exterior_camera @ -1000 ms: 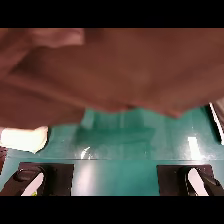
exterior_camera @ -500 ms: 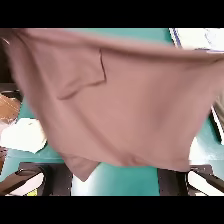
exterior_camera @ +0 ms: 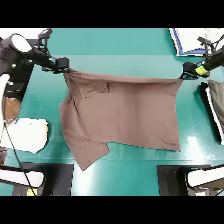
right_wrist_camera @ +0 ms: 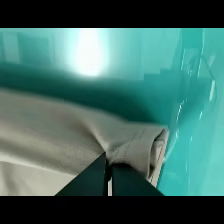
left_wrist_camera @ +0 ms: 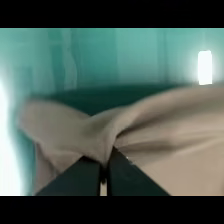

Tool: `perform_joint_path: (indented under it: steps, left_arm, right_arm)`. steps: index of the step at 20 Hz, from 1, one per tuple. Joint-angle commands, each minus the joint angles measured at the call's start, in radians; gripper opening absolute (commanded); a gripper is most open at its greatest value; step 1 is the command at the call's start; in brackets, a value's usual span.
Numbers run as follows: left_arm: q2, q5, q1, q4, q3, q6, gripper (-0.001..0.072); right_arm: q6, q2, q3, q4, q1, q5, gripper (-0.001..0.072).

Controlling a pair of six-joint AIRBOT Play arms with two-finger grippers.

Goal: Fold the shirts.

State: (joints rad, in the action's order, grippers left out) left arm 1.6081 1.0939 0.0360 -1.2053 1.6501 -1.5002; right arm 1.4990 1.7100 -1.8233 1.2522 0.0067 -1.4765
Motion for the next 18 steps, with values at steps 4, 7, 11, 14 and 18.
perform_joint_path:
  steps: [4, 7, 11, 14, 18]
  left_arm:
    - [0.097, -0.123, -0.007, 0.001, 0.119, 0.074, 0.0027]
    - [0.097, 0.064, -0.031, 0.0, 0.137, 0.088, 0.0027]
    - [0.097, 0.22, -0.036, 0.001, 0.023, 0.087, 0.0026]
    - [0.097, 0.227, -0.036, 0.001, -0.077, 0.086, 0.0027]
    - [0.095, 0.233, -0.036, 0.003, -0.113, 0.06, 0.0504]
  right_arm:
    - [0.0, 0.15, -0.229, 0.0, -0.001, 0.045, 0.0016]
    - [-0.001, 0.074, -0.115, 0.024, 0.009, 0.06, 0.0016]
    - [-0.001, -0.032, 0.156, 0.065, 0.046, 0.11, 0.0016]
    - [-0.001, -0.089, 0.324, 0.051, 0.08, 0.18, 0.0017]
    - [0.0, -0.114, 0.4, 0.033, 0.1, 0.188, 0.003]
